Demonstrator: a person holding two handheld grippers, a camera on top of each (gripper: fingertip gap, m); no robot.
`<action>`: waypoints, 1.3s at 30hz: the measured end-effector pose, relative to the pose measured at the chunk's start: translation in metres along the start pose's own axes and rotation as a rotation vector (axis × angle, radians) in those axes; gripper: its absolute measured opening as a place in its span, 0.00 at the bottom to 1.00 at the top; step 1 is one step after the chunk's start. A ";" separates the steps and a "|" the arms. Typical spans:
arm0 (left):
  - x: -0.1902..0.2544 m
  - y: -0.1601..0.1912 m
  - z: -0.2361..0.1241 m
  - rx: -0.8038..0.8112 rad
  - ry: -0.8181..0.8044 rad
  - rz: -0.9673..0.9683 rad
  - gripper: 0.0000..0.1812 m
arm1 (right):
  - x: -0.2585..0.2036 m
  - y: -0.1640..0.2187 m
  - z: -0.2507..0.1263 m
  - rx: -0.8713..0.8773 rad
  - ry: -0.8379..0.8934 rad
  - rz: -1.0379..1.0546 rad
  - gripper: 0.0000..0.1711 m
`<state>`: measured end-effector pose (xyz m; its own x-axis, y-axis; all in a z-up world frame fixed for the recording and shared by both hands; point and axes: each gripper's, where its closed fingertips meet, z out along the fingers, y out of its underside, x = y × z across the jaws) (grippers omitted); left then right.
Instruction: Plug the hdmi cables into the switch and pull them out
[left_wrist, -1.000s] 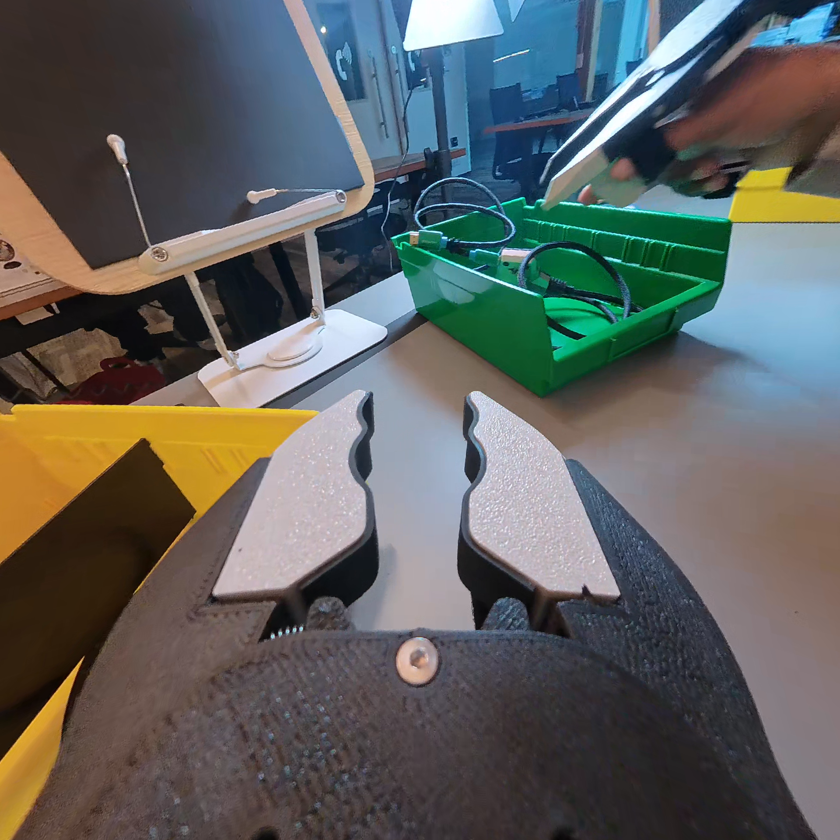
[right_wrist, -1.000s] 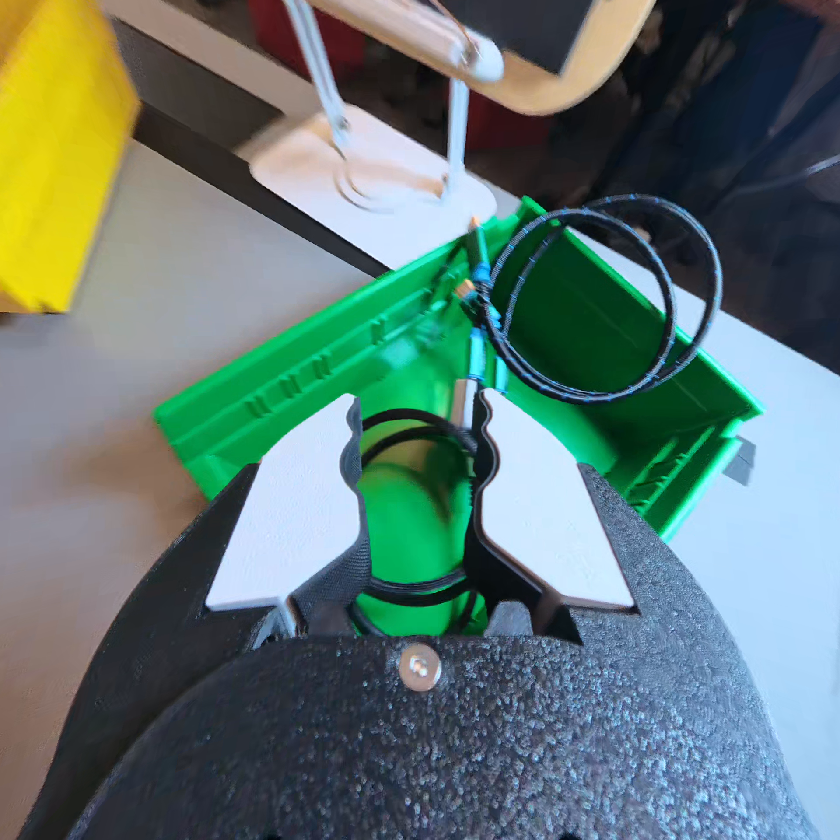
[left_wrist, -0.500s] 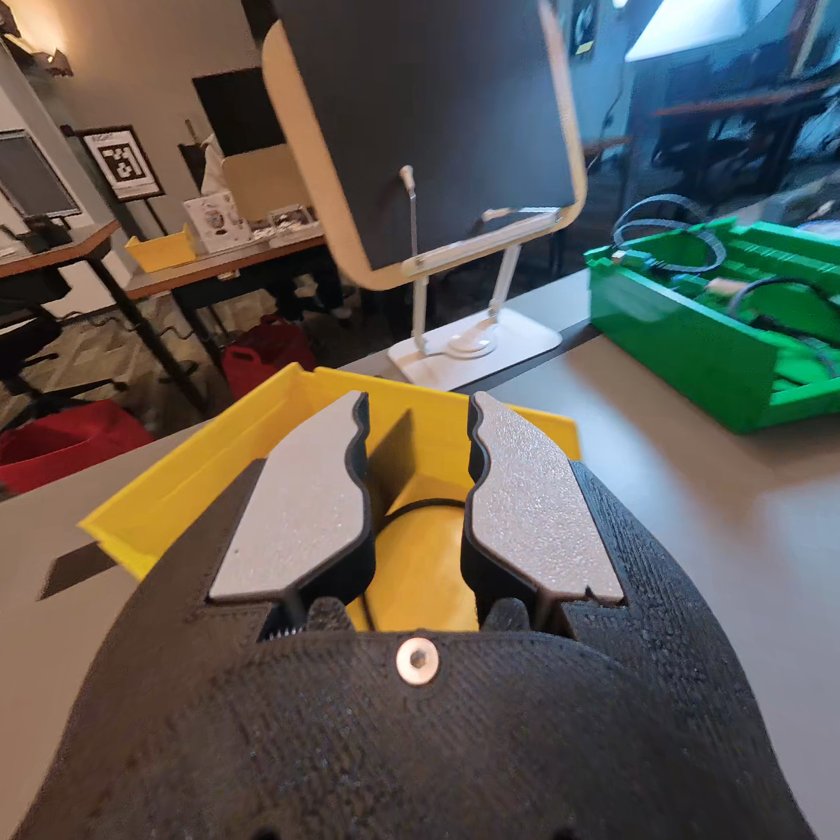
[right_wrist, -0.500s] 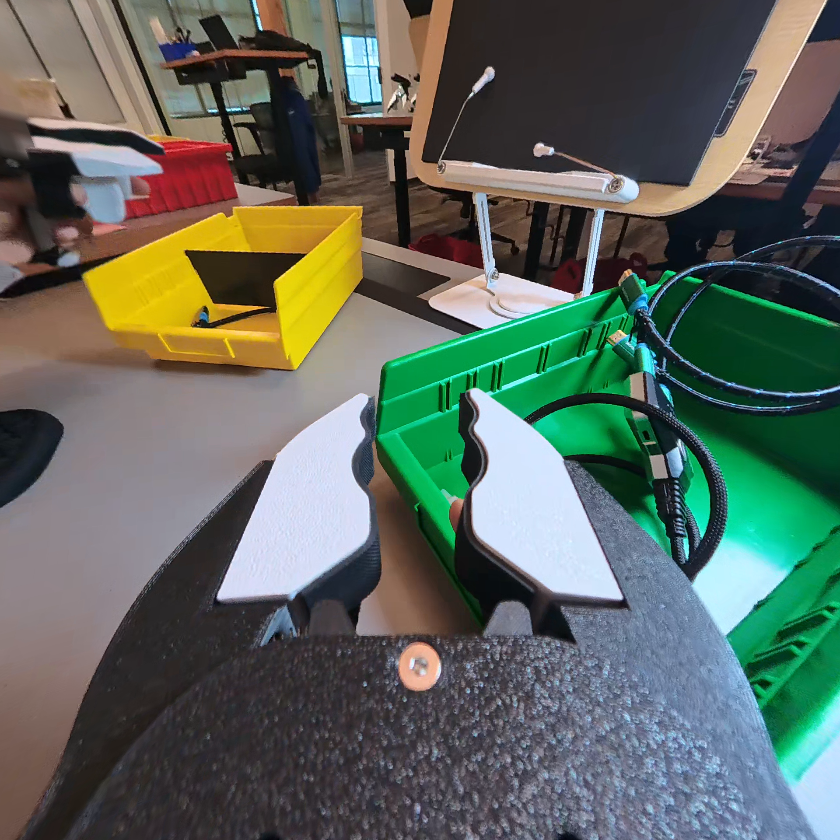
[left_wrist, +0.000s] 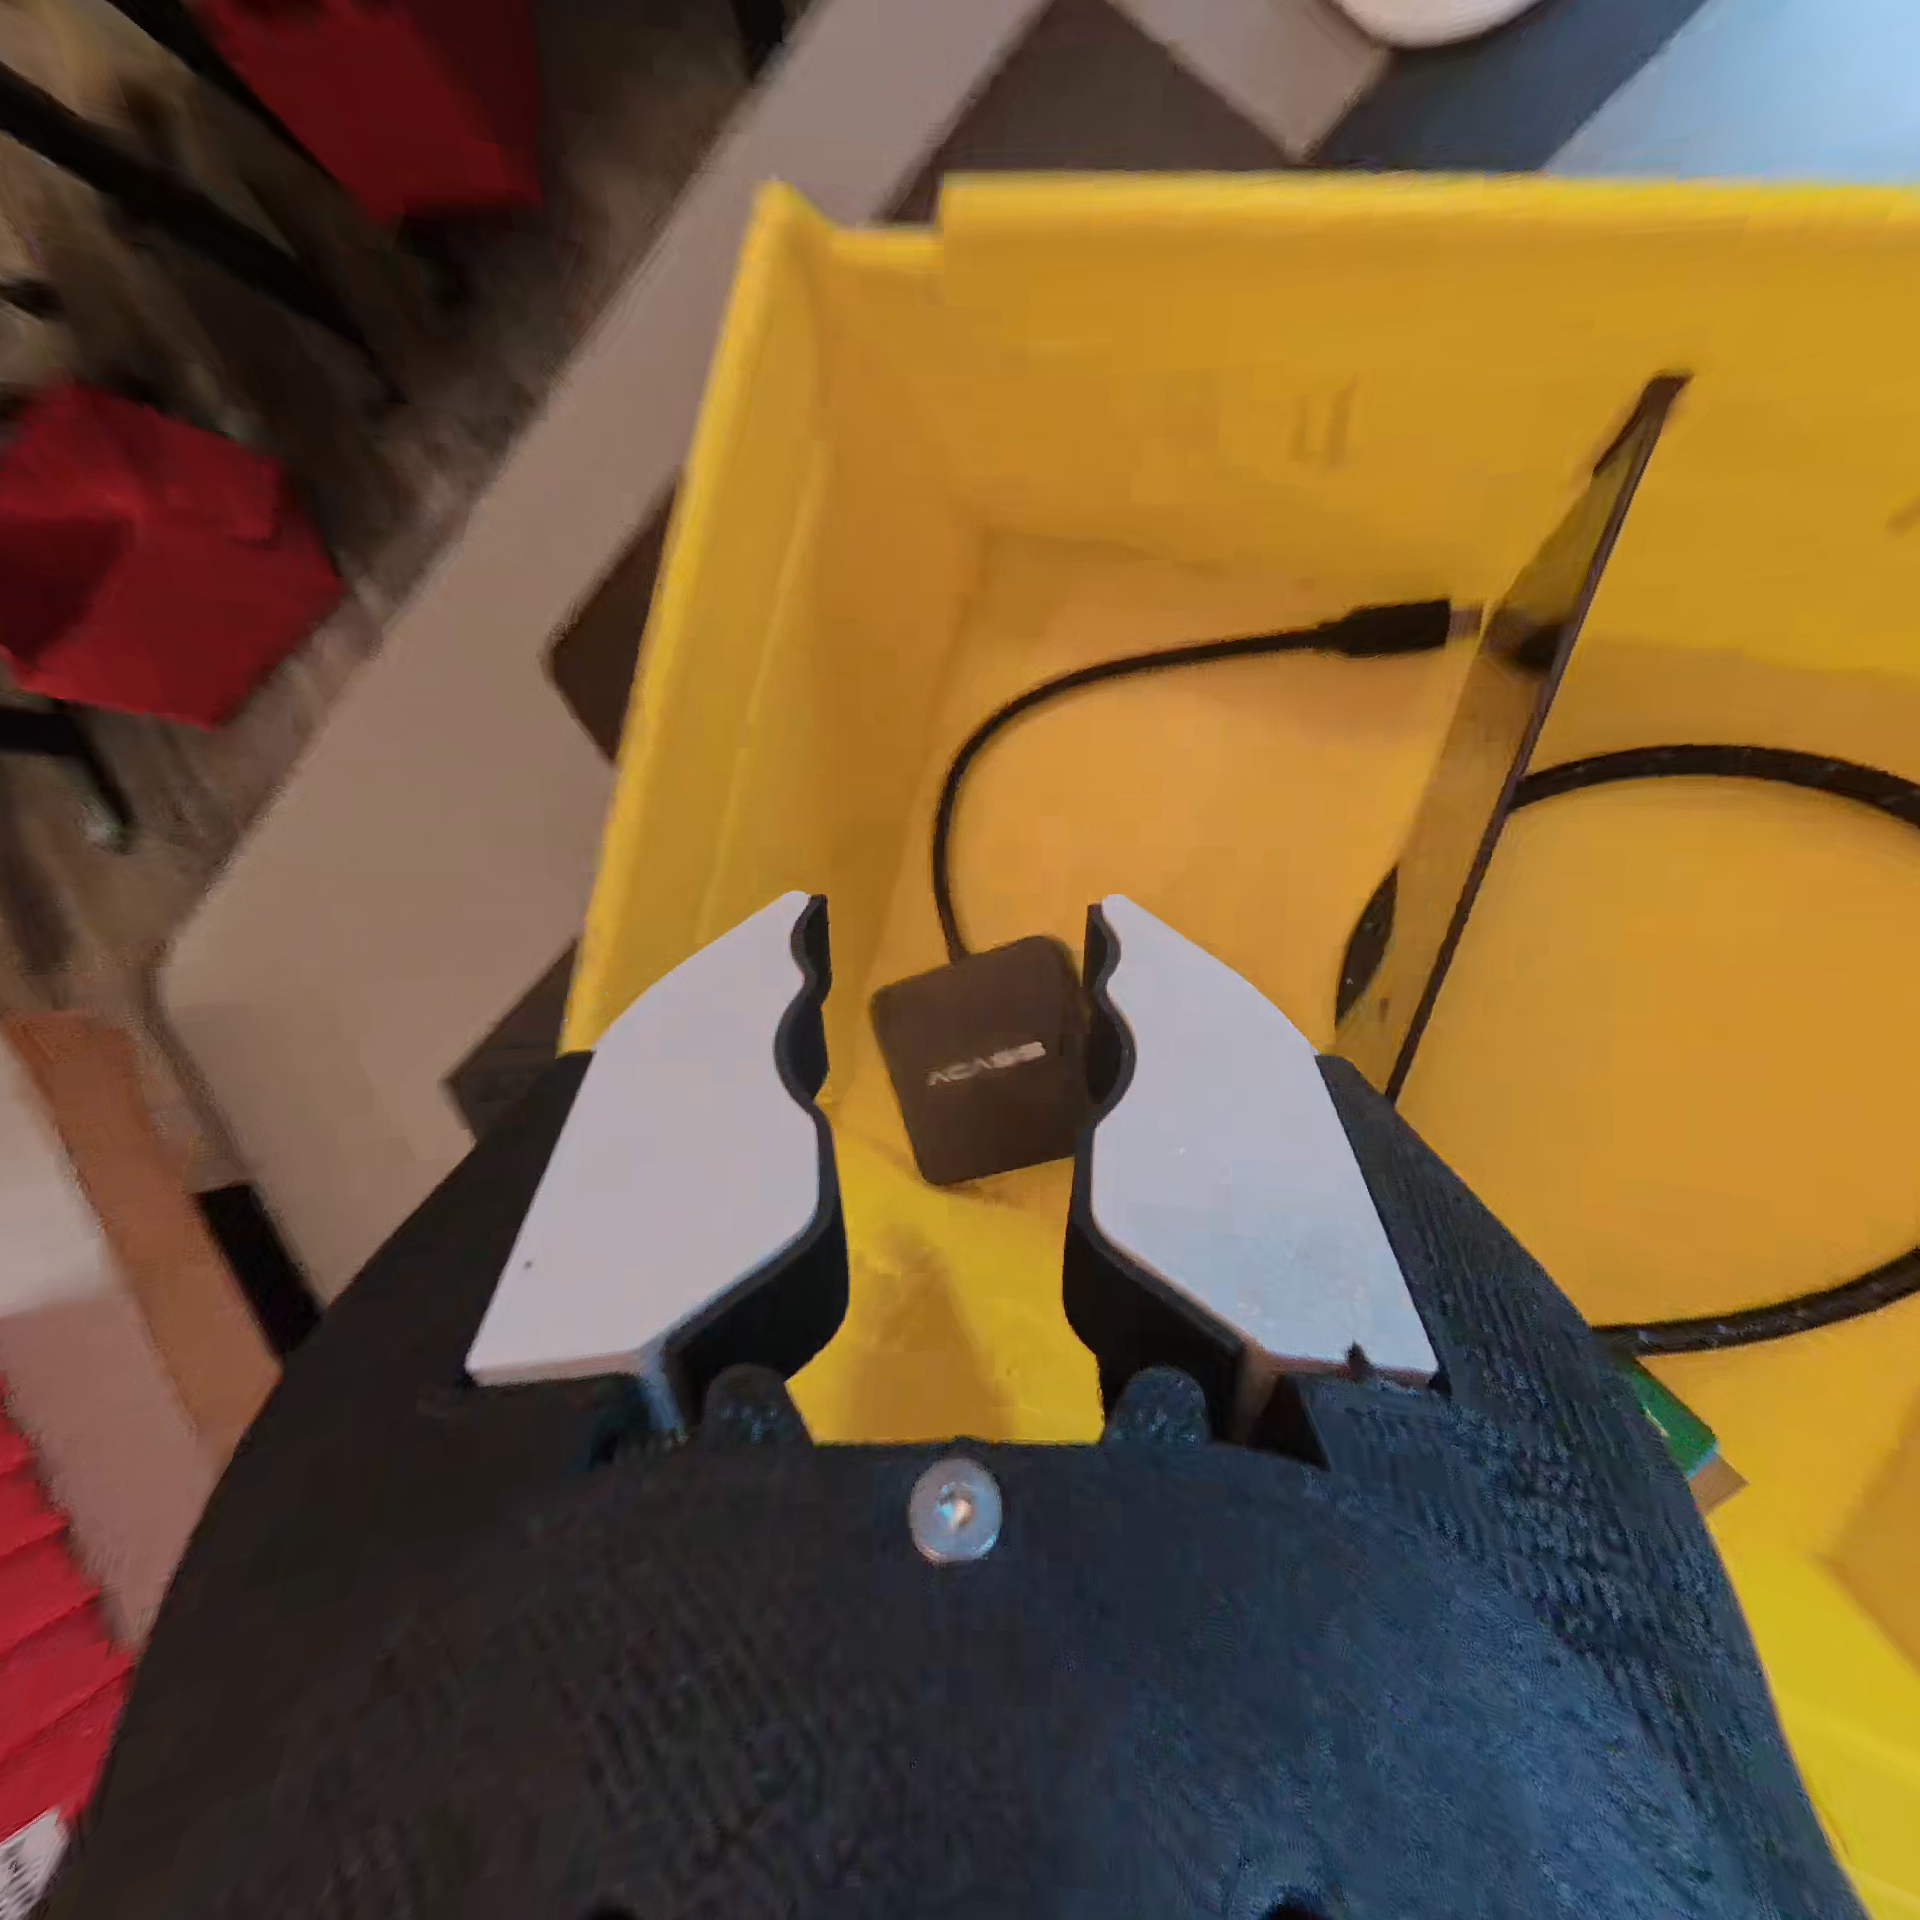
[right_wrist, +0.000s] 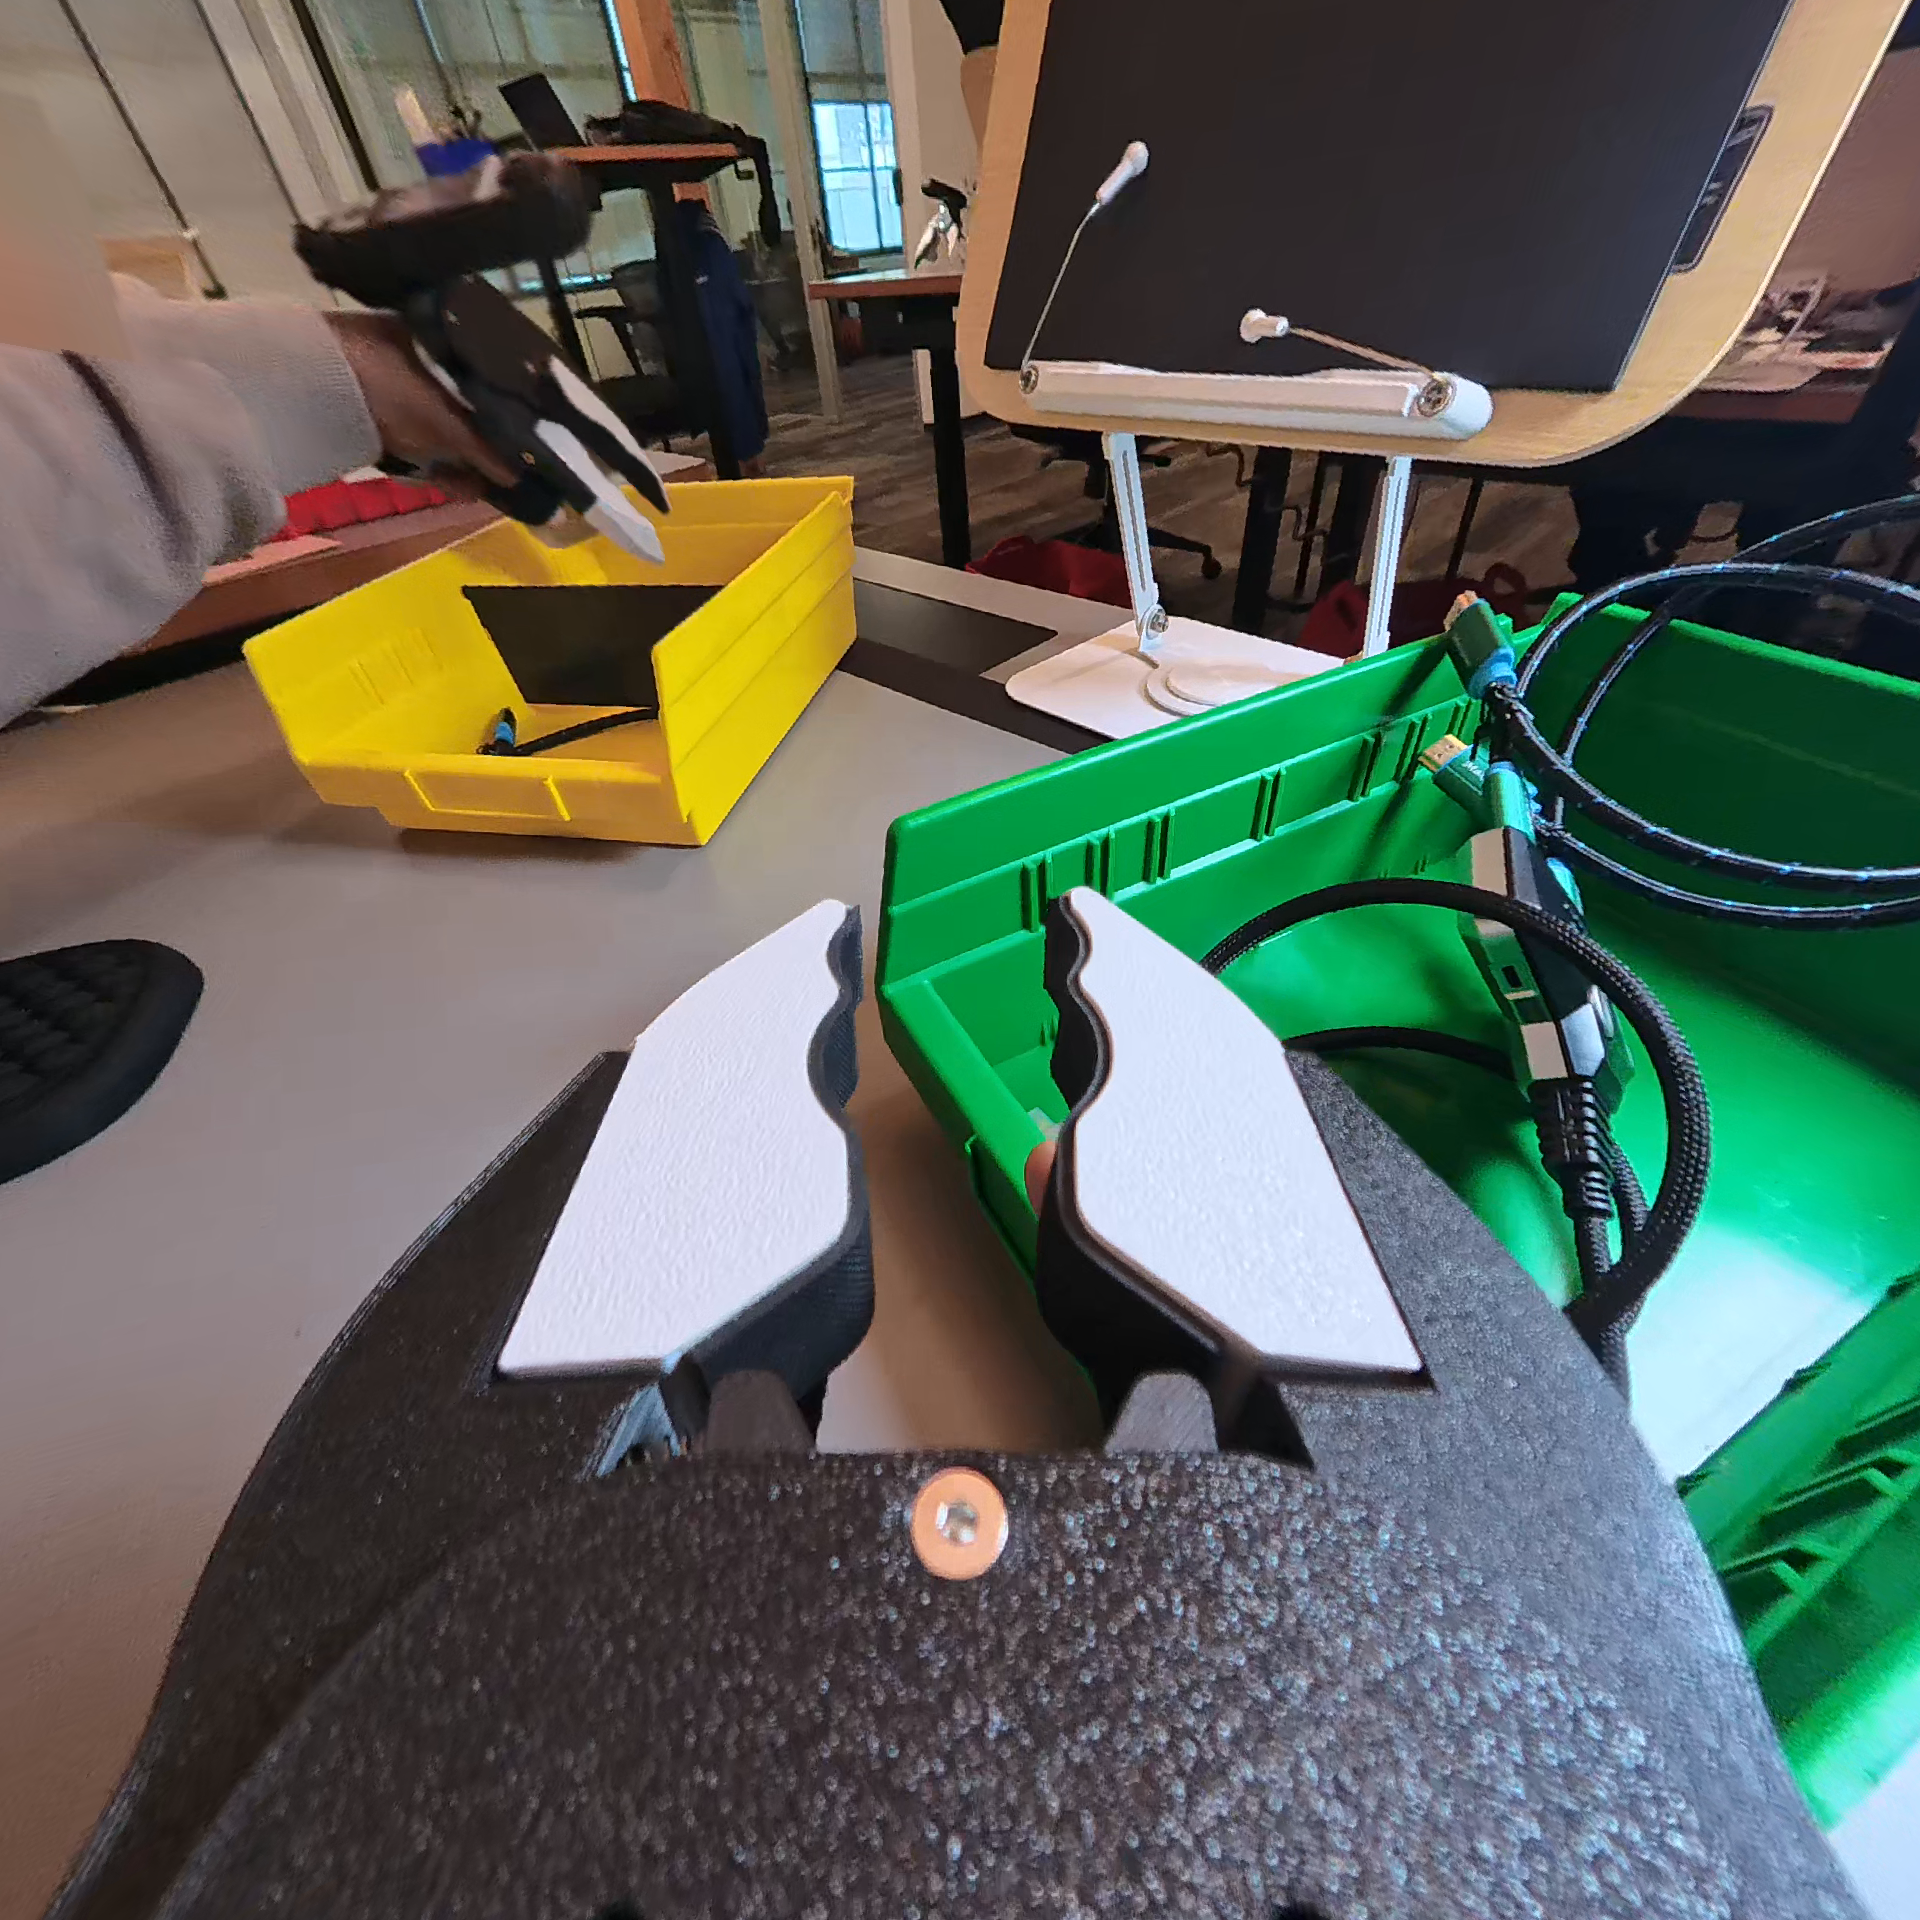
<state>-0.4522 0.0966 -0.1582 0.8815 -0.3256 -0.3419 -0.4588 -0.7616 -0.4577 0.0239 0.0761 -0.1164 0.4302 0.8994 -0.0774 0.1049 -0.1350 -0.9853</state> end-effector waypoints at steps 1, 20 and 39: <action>0.001 0.006 0.010 -0.051 0.039 0.001 0.27 | 0.000 0.002 0.000 -0.006 -0.006 0.007 0.20; 0.012 0.063 0.059 -0.538 0.259 0.156 0.30 | -0.015 0.025 0.009 -0.092 -0.168 0.102 0.19; -0.002 -0.006 -0.066 -0.127 0.074 0.316 0.00 | -0.039 0.009 -0.002 -0.048 -0.231 0.011 0.16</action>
<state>-0.4440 0.0651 -0.1000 0.7061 -0.5924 -0.3880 -0.6968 -0.6788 -0.2316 0.0097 0.0386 -0.1218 0.2157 0.9682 -0.1268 0.1461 -0.1604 -0.9762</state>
